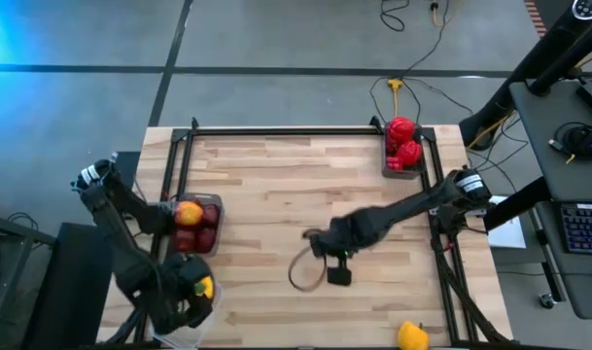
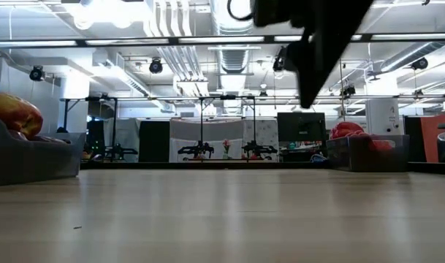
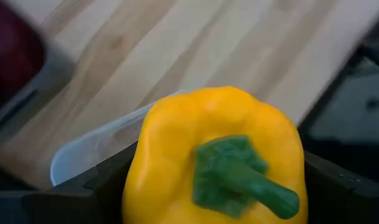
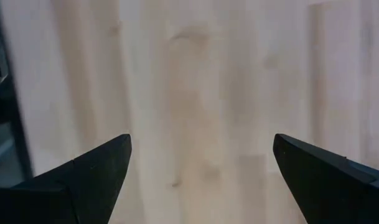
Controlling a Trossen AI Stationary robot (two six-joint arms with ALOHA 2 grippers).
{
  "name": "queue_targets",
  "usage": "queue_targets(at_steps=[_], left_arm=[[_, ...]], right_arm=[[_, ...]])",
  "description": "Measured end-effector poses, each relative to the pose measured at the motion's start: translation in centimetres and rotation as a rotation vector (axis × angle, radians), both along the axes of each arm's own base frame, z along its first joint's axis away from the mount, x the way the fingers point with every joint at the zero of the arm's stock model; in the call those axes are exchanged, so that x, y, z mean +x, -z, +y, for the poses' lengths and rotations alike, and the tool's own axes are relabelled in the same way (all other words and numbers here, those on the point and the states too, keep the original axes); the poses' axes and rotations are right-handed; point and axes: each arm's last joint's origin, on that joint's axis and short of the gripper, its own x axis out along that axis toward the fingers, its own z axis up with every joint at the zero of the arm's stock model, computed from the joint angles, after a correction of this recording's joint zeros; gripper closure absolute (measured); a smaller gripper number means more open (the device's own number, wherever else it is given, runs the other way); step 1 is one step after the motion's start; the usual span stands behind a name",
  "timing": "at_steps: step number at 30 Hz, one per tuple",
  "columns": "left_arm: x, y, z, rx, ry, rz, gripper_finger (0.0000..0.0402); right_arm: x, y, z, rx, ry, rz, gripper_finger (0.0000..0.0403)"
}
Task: Sort produce into baskets
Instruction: Put the yellow bell pepper into the transparent bin
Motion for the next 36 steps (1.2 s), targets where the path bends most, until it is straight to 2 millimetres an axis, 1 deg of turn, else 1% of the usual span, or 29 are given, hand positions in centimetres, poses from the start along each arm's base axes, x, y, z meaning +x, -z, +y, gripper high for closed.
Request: queue_targets(at_steps=[4,8,11,16,20,25,30,33,36], left_arm=[[-0.3,2.2,-1.1,0.045,-0.105,0.039,0.0103],[-0.4,4.0,-1.8,0.108,-0.127,0.065,0.0098],[-0.9,5.5,-1.9,0.161,-0.142,0.08,0.0096],[-2.6,7.4,-1.8,0.195,-0.208,0.035,0.0095],[-3.8,8.4,-2.1,0.204,-0.208,-0.004,0.0094],[-4.7,9.5,-2.2,0.237,-0.248,-0.075,0.0088],[-5.0,10.6,-1.7,0.272,-0.29,-0.084,0.0064],[-5.1,10.7,-1.6,0.278,-0.285,-0.076,0.0045],[-5.2,10.7,-1.5,0.279,-0.282,-0.027,0.0028]], right_arm=[[-0.9,0.0,2.8,-0.002,-0.047,0.0,0.0019],[-2.2,-0.2,5.5,0.003,-0.058,0.005,0.0019],[-3.5,-0.7,7.4,0.034,-0.02,0.013,0.0019],[-5.6,-1.8,9.8,0.05,0.125,0.001,0.0019],[-6.6,-2.5,10.7,0.086,0.298,-0.011,0.0019],[-7.3,-3.9,11.7,0.127,0.457,-0.059,0.0019],[-9.0,-4.1,13.8,0.206,0.58,-0.009,0.0019],[-10.4,-4.2,15.3,0.249,0.633,0.021,0.0019],[-11.7,-4.2,16.4,0.273,0.671,0.043,0.0019]])
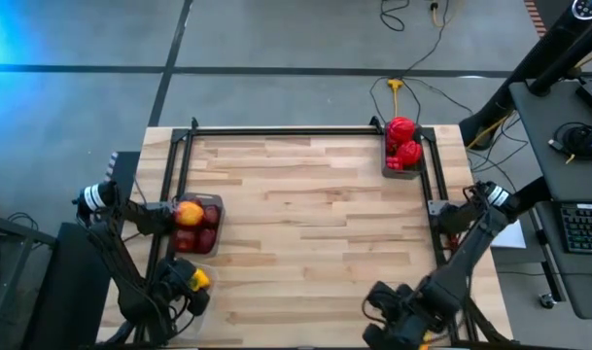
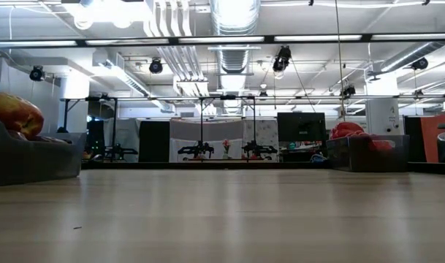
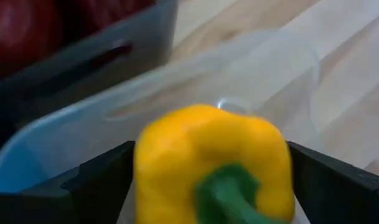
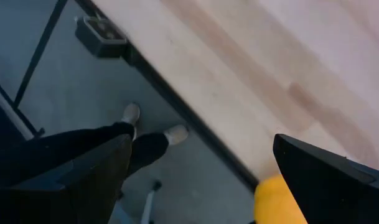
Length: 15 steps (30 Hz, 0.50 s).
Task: Sort produce into baskets
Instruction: Put the yellow bell pepper into the transparent bin
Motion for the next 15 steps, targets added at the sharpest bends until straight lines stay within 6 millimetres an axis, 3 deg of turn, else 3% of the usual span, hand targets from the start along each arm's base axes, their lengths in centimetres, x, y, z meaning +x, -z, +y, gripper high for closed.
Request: queue_targets(at_steps=[6,15], left_arm=[[-0.1,-1.0,-0.4,-0.047,0.044,0.057,0.0011],[0.0,-6.3,-0.5,0.035,0.164,0.11,0.001]], right_arm=[[-1.7,0.1,1.1,0.02,0.043,0.037,0.0019],[-3.6,0.4,1.2,-0.006,0.161,0.176,0.0019]])
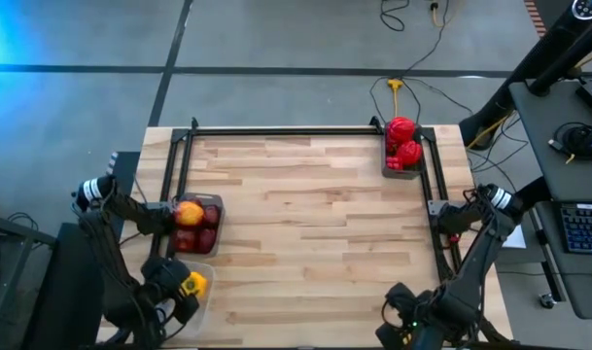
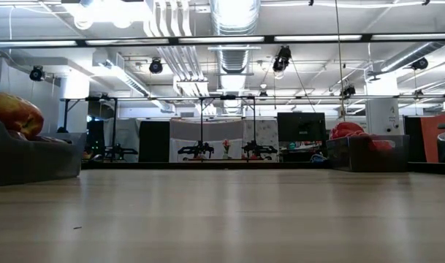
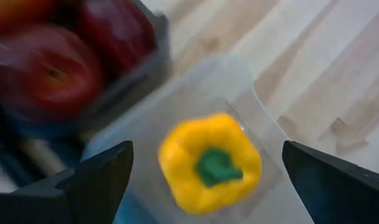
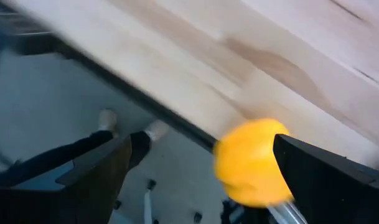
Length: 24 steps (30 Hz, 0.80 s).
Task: Sort produce into baskets
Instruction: Put the yellow bell pepper into the transparent bin
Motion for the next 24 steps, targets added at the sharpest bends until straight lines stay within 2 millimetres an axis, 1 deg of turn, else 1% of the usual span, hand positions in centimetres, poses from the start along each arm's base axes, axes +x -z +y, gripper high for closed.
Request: queue_targets(at_steps=[3,6,9,12,15,19,24], left_arm=[[-0.1,-1.7,0.3,0.055,0.004,0.009,0.001],[0.2,-2.7,0.2,0.072,0.014,-0.058,0.001],[0.8,-3.1,0.3,0.109,0.024,-0.209,0.001],[1.9,-3.3,0.7,0.146,-0.023,-0.409,0.001],[3.0,-3.5,1.0,0.165,-0.047,-0.544,0.001],[4.1,-3.6,1.2,0.212,-0.012,-0.582,0.0009],[4.8,-3.2,1.0,0.23,0.025,-0.564,0.0009]], right_arm=[[-0.7,0.2,0.0,0.036,0.074,0.121,0.0019],[-1.2,0.2,0.4,0.098,0.111,0.204,0.0019],[-1.4,0.6,0.8,0.111,0.132,0.228,0.0019],[-1.5,1.5,0.9,0.115,0.294,0.286,0.0018],[-0.5,2.4,1.0,0.165,0.364,0.387,0.0018],[0.4,3.9,1.1,0.124,0.366,0.404,0.0018],[0.2,4.6,1.3,0.135,0.383,0.53,0.0018]])
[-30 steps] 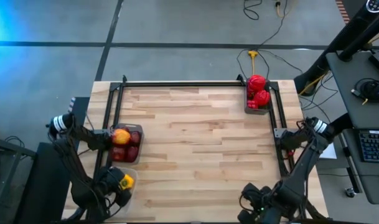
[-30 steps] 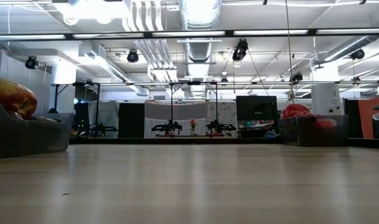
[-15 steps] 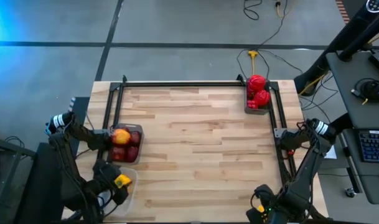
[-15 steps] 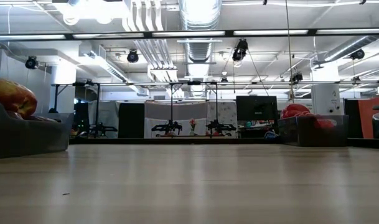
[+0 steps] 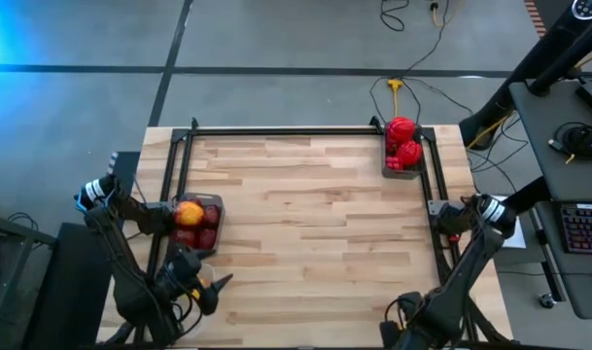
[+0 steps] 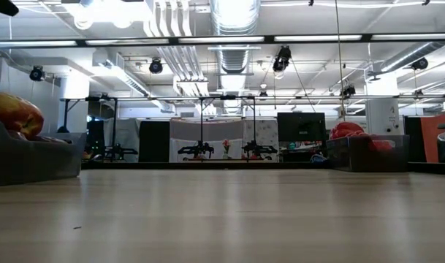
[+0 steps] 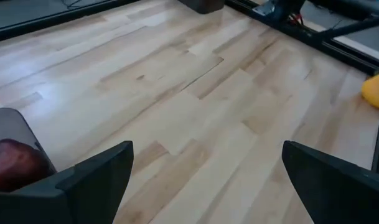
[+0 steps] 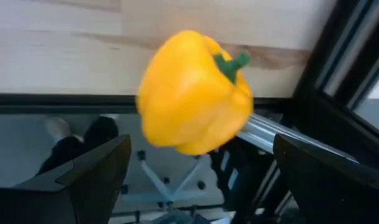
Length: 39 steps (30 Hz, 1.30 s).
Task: Sort produce into baskets
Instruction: Put the yellow bell pepper into the transparent bin
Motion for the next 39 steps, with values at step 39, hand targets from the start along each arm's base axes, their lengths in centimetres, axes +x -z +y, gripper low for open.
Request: queue_targets(at_steps=[39], left_arm=[[-0.9,-2.5,-1.1,-0.081,0.072,0.153,0.0009]], right_arm=[[6.2,7.9,0.2,0.04,-0.022,0.024,0.0018]])
